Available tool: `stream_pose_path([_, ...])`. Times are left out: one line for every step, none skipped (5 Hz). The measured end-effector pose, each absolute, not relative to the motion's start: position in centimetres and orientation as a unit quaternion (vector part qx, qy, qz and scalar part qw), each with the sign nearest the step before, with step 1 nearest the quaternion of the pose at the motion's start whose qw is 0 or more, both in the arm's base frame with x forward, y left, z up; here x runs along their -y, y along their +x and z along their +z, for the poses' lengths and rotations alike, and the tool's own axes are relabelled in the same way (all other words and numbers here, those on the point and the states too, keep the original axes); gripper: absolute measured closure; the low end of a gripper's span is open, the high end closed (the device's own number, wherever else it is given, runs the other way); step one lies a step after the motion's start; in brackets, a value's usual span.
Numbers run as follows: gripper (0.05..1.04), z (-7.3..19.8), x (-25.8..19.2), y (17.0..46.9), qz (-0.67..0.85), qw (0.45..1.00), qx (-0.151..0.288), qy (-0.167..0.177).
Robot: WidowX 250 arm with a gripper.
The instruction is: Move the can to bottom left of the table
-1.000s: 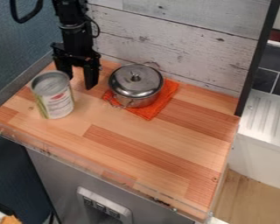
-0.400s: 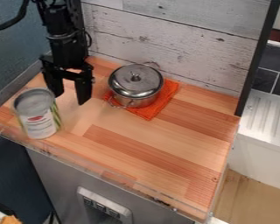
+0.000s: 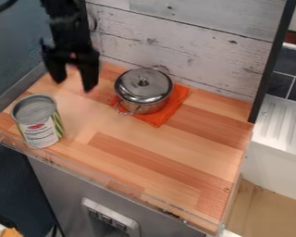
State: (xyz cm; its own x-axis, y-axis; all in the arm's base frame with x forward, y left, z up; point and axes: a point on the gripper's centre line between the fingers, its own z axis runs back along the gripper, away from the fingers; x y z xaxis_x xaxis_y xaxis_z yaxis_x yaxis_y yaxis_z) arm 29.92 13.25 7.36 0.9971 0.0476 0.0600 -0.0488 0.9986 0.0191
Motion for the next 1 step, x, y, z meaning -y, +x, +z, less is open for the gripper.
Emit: stream_pose_path([0.083,9.51,-13.04,30.19,0.016,0.998,0.059,0.022])
